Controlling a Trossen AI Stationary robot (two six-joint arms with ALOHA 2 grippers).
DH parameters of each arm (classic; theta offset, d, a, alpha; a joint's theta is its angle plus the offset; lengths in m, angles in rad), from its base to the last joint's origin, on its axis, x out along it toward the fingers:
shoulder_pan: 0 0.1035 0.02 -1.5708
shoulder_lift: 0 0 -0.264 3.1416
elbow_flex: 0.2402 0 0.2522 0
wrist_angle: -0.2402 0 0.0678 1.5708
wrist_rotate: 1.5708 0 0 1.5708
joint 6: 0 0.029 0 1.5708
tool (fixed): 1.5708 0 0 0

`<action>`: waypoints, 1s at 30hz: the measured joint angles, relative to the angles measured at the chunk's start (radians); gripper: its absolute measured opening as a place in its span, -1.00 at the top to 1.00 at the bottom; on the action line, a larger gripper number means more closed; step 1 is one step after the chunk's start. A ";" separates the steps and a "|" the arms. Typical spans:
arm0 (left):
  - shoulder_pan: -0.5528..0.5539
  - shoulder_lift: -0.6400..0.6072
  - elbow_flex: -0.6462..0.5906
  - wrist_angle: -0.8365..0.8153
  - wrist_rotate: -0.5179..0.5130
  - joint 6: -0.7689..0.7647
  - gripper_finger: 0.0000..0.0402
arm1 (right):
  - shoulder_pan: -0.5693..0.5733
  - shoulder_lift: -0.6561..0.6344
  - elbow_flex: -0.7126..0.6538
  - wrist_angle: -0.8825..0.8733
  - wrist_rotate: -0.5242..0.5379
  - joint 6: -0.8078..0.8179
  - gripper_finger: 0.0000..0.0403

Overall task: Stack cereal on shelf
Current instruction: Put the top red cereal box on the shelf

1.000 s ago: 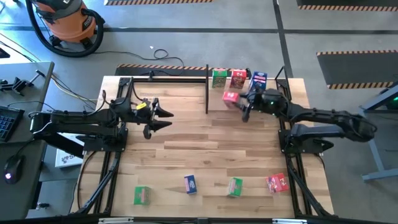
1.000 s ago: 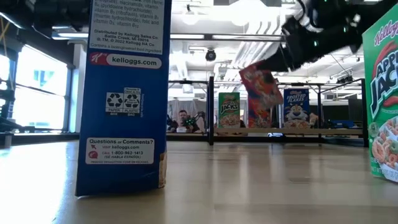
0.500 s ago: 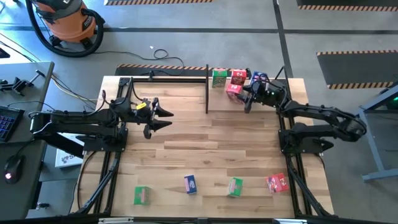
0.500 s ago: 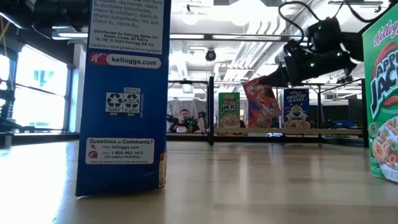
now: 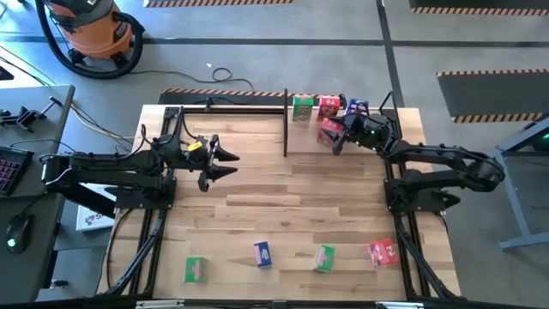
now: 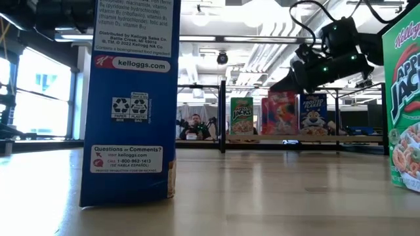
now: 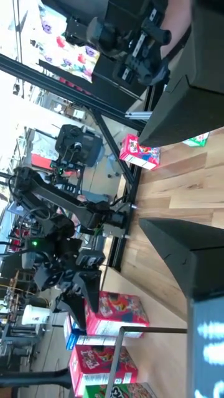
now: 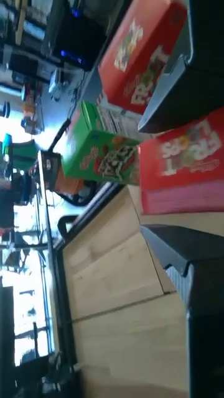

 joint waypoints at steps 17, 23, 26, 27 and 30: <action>0.000 0.000 0.000 -0.012 0.000 0.024 0.06 | 0.083 -0.263 0.179 -0.520 0.094 -0.010 -0.07; 0.000 0.002 0.000 -0.069 -0.080 0.001 0.16 | 0.220 -0.256 0.368 -1.060 0.233 0.041 0.49; 0.000 0.025 0.000 -0.083 -0.121 0.006 0.31 | 0.254 -0.233 0.384 -1.195 0.241 0.104 0.79; 0.000 0.038 0.000 -0.078 -0.125 0.006 0.37 | 0.261 -0.221 0.382 -1.220 0.244 0.121 0.88; 0.000 0.090 0.000 -0.042 -0.127 0.007 0.60 | 0.270 -0.183 0.353 -1.245 0.262 0.146 0.97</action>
